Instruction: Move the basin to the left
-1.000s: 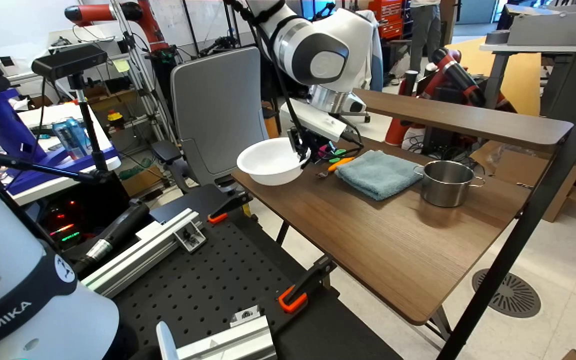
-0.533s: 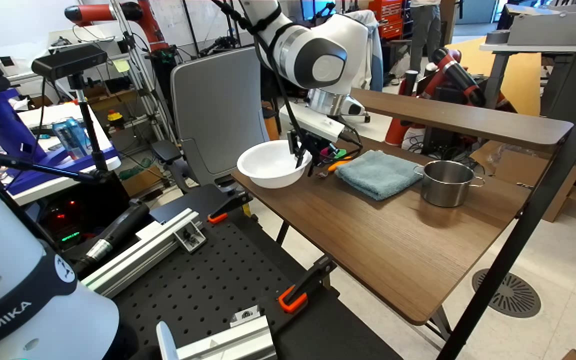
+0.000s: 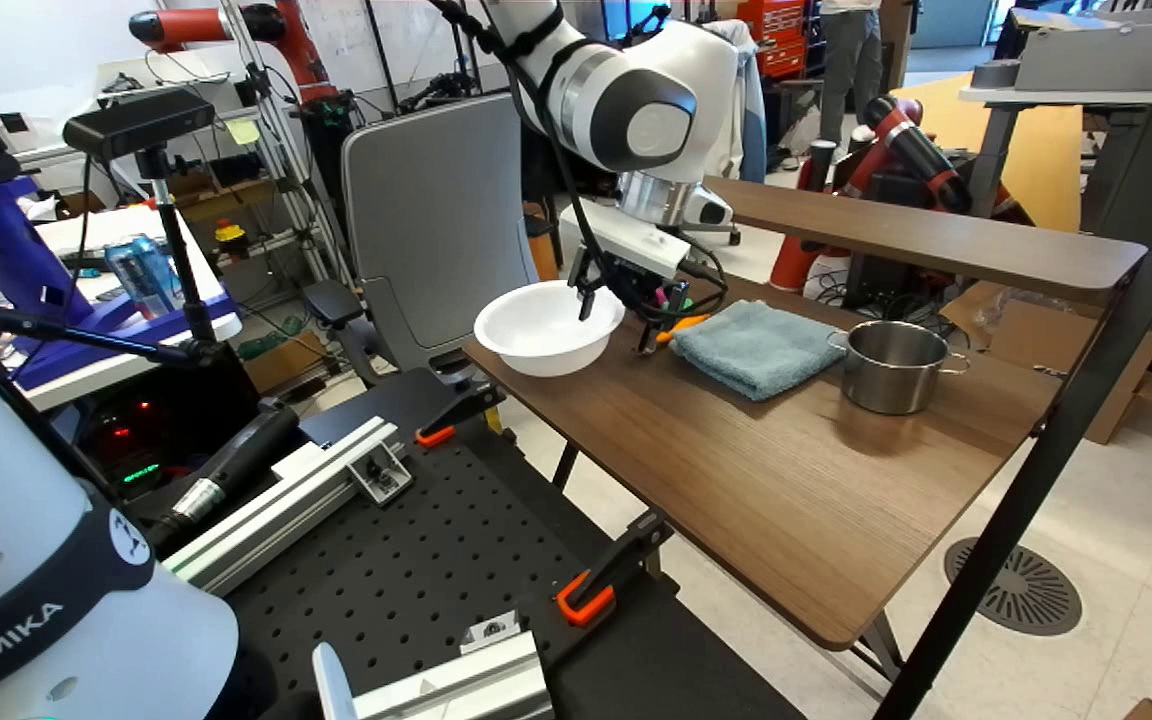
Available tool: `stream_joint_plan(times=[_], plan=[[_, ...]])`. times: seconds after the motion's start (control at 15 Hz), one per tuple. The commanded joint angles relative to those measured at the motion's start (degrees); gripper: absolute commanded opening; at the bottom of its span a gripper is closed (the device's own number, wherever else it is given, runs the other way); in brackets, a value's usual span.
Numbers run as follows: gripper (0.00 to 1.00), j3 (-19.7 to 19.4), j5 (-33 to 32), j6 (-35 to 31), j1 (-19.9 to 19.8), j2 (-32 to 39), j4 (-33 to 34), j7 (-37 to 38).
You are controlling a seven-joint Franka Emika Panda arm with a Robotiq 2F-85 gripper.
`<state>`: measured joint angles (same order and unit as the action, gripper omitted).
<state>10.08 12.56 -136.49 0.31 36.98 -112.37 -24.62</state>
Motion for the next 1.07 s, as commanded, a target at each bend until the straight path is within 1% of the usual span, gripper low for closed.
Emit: stream_joint_plan(times=[0.0,0.27,0.33,0.4,0.53,1.0], plan=[[1.0,1.8,0.7,0.1,-2.5,-4.3,-3.0,-0.4],[1.0,2.4,2.0,-0.9,-3.8,-10.7,-6.9,-2.0],[1.0,2.1,1.4,-0.7,-3.5,-11.4,-7.3,-2.4],[1.0,1.1,0.4,0.1,-2.5,-9.0,-4.5,-0.5],[1.0,1.1,0.5,0.1,-2.5,-10.8,-6.0,-0.8],[1.0,1.1,0.5,0.1,-2.5,-10.9,-6.5,-1.1]])
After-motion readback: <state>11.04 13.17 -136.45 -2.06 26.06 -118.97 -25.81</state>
